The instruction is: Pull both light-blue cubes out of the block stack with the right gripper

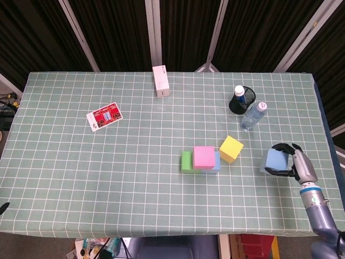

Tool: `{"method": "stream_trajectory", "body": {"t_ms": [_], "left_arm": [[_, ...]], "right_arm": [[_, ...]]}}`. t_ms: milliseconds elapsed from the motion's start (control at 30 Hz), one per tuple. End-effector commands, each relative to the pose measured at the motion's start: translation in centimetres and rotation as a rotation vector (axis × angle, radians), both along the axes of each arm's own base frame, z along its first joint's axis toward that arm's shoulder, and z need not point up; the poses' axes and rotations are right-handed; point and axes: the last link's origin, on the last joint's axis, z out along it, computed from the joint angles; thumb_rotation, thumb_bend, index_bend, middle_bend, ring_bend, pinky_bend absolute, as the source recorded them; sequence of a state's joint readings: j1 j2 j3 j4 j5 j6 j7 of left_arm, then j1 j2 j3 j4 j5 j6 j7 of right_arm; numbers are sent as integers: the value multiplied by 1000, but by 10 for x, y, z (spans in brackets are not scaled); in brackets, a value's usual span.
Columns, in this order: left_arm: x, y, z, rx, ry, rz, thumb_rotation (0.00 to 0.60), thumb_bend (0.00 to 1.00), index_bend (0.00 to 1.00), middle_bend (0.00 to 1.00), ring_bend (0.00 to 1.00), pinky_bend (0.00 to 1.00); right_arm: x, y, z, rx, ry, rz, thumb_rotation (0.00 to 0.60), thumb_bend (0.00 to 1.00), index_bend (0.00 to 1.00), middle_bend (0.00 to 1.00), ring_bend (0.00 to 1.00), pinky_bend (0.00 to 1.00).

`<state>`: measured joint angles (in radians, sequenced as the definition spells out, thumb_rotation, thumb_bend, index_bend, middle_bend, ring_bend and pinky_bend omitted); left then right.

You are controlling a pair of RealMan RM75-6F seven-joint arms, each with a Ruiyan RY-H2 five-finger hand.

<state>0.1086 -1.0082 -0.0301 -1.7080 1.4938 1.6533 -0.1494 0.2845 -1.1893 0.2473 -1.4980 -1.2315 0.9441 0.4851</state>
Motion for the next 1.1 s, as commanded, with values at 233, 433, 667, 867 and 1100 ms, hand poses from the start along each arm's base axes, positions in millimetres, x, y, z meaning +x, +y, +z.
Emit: {"method": "stream_trajectory", "body": {"t_ms": [233,433,667,867,1100], "left_arm": [[-2,0,2,6,-8,13,600,183,102,0,0,0],[-1,-1,2,5,-8,12,600,183,110,0,0,0],[-1,-1,2,4,-6,13,600,183,119,0,0,0],[-1,-1,1,-1,-4,12,600,183,118,0,0,0],[-2,-1,3,9,-11,17,600,183,119,0,0,0]], "right_arm": [[-8,6,-7,99,69,9,600,127,138,161,106,0],[-14,6,-7,92,120,16,600,127,75,54,18,0],[-13,13,-7,114,192,-3,600,127,3,0,0,0],[13,20,2,4,68,77,600,127,11,0,2,0],[38,44,1,-77,-16,116,600,127,44,22,63,25]]}}
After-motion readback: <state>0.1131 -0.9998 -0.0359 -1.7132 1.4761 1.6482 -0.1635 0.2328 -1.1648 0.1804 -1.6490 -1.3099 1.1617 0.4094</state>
